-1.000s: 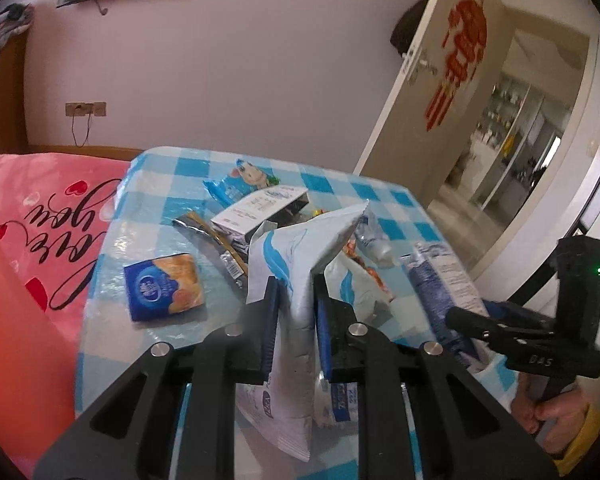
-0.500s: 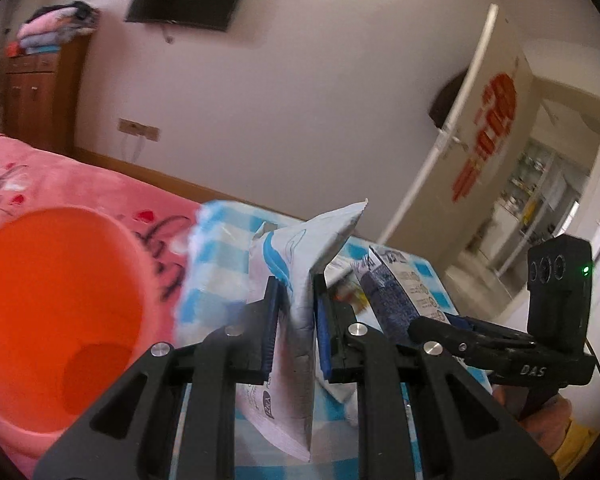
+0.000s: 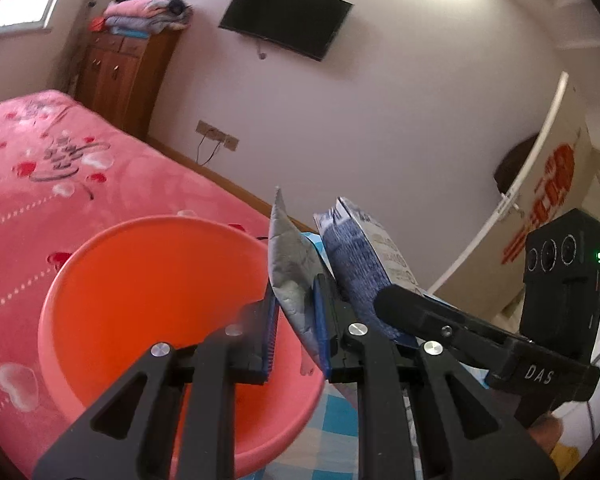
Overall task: Collect trash
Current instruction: 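Open both grippers over the orange bucket to drop the pack and carton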
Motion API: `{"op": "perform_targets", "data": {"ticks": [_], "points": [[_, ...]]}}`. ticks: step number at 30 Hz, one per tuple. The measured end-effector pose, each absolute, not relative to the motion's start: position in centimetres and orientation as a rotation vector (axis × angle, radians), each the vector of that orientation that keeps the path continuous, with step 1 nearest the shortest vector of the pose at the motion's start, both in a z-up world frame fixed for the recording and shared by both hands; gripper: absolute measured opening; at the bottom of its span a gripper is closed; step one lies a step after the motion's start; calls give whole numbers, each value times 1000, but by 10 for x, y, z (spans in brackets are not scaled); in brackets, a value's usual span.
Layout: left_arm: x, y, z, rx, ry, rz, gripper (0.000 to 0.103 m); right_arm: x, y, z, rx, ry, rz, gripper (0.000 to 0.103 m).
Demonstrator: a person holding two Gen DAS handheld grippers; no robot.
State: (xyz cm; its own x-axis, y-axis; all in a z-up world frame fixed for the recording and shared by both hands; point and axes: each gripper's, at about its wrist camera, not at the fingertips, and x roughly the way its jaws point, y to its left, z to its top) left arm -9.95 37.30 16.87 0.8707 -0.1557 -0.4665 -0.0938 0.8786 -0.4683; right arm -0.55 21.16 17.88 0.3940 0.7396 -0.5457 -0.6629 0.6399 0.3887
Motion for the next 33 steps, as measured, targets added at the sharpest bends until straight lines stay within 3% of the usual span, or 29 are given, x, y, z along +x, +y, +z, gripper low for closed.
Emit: {"op": "perform_targets", "data": {"ticks": [10,15,18,22,33], "points": [[-104,395,136,-723,500,-31,20,3,240,169,79,775,948,65],[-115,402,124,-747,504,71,47,4,262,158,21,806,981,69],[-121,403,126,-728,495,116,61,12,259,149,70,829,967,88],[-125,398,133,-632,481,185,83,16,244,150,117,815,950,88],[-127,375,138,-434,436,244,85,-6,181,156,149,704,775,88]]}}
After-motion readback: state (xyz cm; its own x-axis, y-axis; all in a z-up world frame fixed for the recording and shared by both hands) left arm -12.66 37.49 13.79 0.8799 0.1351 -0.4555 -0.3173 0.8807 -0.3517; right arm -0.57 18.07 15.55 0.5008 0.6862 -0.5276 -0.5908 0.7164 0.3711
